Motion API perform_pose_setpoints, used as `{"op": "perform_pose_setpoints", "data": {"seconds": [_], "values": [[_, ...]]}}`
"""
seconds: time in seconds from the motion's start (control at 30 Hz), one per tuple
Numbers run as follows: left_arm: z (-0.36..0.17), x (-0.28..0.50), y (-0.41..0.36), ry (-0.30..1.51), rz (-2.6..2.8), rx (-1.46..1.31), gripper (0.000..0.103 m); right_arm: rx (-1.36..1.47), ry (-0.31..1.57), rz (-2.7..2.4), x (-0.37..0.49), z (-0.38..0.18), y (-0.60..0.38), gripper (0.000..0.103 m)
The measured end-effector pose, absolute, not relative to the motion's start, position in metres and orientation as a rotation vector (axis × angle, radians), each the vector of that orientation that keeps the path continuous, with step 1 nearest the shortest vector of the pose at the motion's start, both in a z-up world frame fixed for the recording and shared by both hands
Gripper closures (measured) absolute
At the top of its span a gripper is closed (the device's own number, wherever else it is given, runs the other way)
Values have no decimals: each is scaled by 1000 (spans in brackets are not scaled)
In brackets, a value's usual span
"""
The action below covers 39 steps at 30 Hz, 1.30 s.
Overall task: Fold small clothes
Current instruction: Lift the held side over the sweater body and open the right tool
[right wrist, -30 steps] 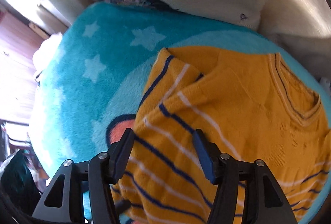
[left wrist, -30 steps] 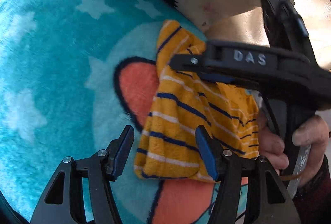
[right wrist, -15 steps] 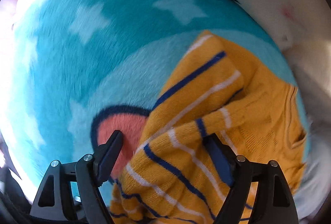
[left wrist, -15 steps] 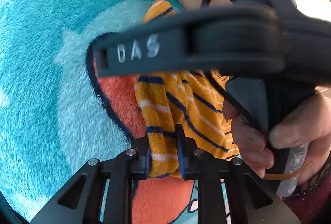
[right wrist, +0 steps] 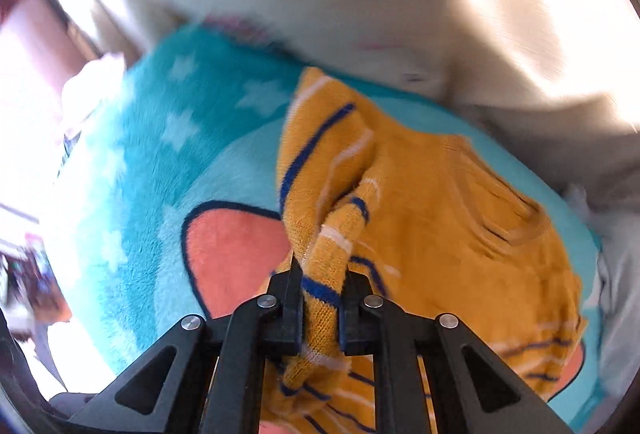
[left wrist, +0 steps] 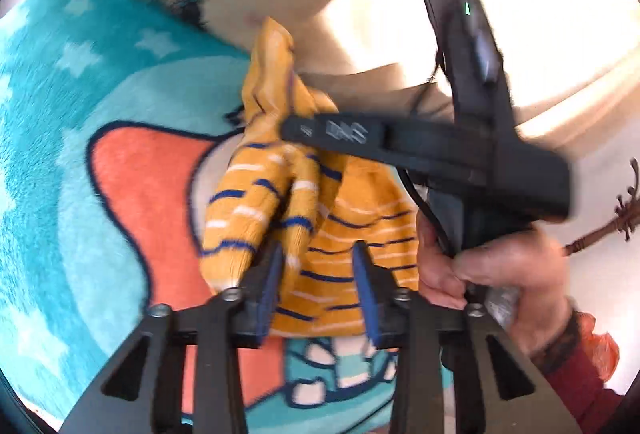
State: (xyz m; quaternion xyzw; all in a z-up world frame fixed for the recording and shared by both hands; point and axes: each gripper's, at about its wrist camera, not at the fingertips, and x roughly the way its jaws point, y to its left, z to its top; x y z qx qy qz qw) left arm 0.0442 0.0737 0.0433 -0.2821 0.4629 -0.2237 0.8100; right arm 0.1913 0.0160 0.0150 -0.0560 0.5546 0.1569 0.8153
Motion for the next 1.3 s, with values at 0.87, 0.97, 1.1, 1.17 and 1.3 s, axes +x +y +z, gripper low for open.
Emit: {"op": "perform_pose_setpoints", "data": {"seconds": [0.87, 0.97, 1.1, 1.17, 1.3], "values": [[14, 19, -7, 1087, -289, -426, 48, 305, 1118, 6, 122, -30, -282, 71], [15, 28, -17, 1078, -279, -366, 48, 340, 1007, -7, 100, -2, -290, 71], [13, 32, -23, 1072, -190, -311, 48, 482, 968, 218, 78, 7, -274, 71], [14, 30, -25, 1060, -124, -259, 48, 510, 1029, 277, 75, -10, -260, 71], [20, 22, -19, 1029, -33, -207, 48, 464, 1122, 174, 74, -61, -251, 77]]}}
